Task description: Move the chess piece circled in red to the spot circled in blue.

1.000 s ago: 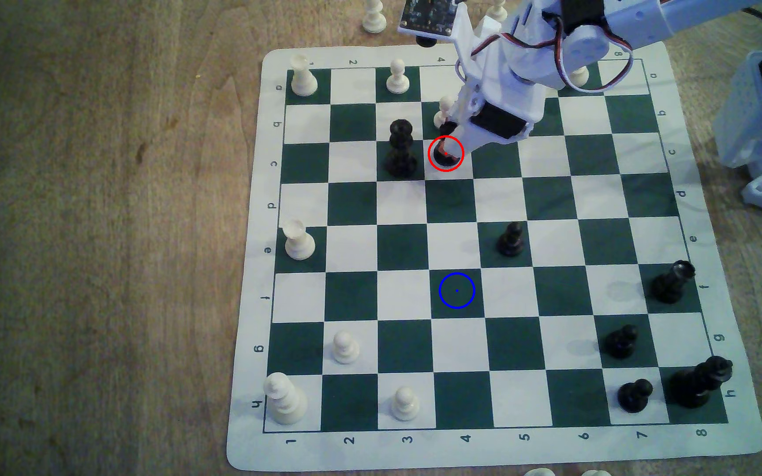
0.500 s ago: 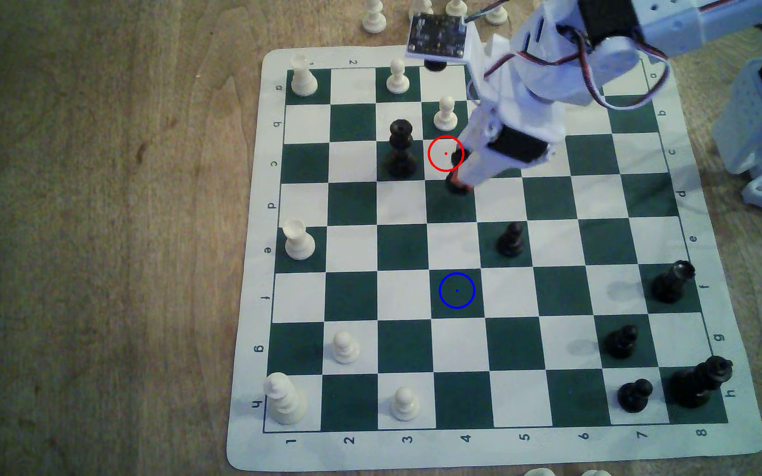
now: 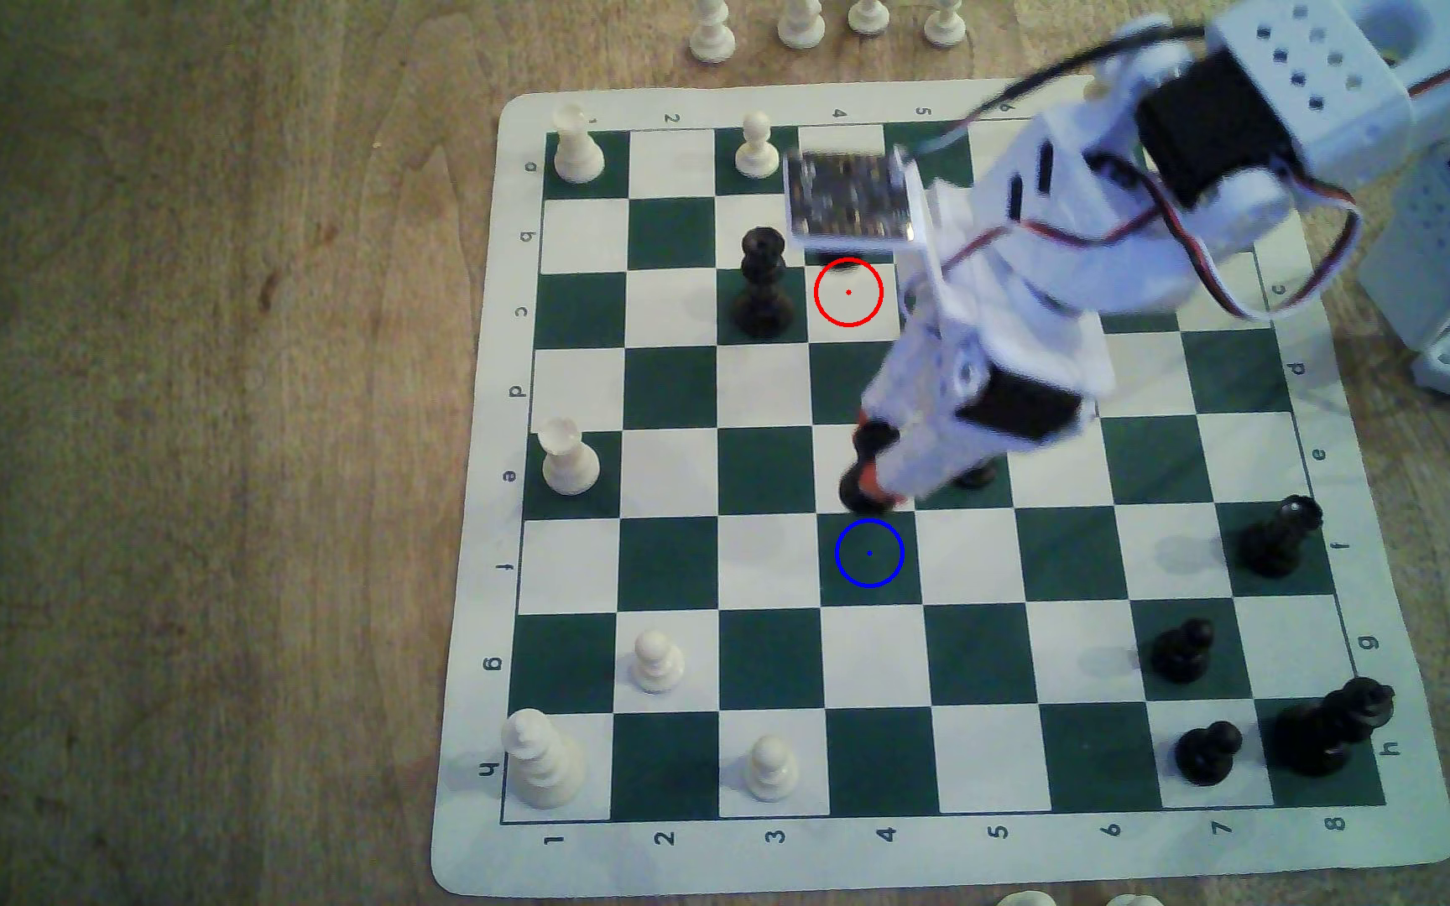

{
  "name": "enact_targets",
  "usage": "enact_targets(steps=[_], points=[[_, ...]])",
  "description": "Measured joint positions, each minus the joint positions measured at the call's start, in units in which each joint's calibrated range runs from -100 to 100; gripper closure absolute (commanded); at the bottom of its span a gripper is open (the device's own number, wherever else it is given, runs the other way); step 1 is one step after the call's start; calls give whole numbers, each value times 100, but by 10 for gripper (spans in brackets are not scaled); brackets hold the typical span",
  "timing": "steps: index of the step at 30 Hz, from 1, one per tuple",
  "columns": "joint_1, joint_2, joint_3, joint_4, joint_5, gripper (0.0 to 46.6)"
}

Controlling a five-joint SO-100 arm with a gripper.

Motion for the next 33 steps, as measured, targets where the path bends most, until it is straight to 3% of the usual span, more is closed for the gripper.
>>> enact_targets(steps=[10,33], points=[[-354,427,0,-207,-54,464],[-140,1047,-407,-191,147,464]])
